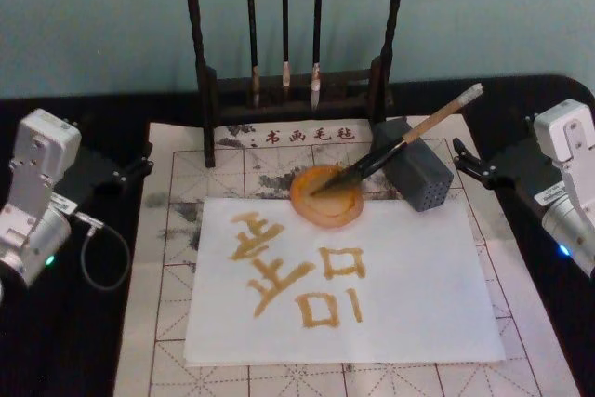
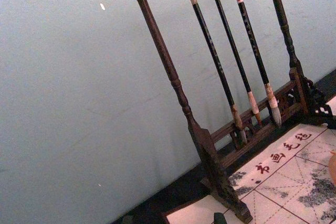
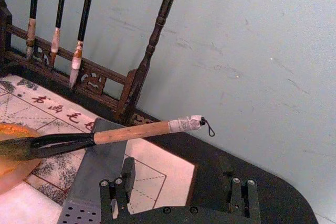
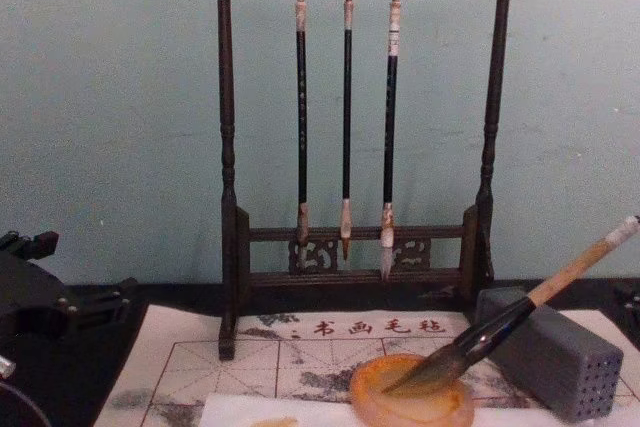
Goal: Pick up the brush from the inkstone, write on the paper, then place the brush back to its original position.
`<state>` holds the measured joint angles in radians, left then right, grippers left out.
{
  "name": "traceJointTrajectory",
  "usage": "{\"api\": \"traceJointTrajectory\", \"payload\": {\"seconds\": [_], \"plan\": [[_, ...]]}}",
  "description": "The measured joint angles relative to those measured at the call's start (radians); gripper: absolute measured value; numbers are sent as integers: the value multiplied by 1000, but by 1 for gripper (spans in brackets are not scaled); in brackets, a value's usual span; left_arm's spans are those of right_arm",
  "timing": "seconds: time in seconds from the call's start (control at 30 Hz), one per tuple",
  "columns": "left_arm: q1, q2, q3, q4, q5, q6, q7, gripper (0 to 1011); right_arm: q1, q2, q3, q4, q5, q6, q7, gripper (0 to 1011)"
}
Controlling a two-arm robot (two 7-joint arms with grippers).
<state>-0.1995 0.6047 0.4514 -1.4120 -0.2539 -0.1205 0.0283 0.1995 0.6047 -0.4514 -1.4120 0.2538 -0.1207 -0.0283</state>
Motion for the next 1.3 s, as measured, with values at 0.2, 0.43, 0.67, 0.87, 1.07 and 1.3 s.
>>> {"api": "traceJointTrajectory", "payload": {"seconds": [0.2,0.43,0.67,0.87,1.07,1.3], "plan": [[0,0,0,0,0,0,0,1001,0,0,0,0,0,0,0,1002],[0,0,0,0,0,0,0,1001,0,0,0,0,0,0,0,1002],[0,0,0,0,0,0,0,1001,0,0,0,0,0,0,0,1002],[0,0,0,0,0,0,0,1001,0,0,0,0,0,0,0,1002],[0,0,0,0,0,0,0,1001,0,0,0,0,0,0,0,1002],[0,0,0,0,0,0,0,1001,0,0,0,0,0,0,0,1002]]}}
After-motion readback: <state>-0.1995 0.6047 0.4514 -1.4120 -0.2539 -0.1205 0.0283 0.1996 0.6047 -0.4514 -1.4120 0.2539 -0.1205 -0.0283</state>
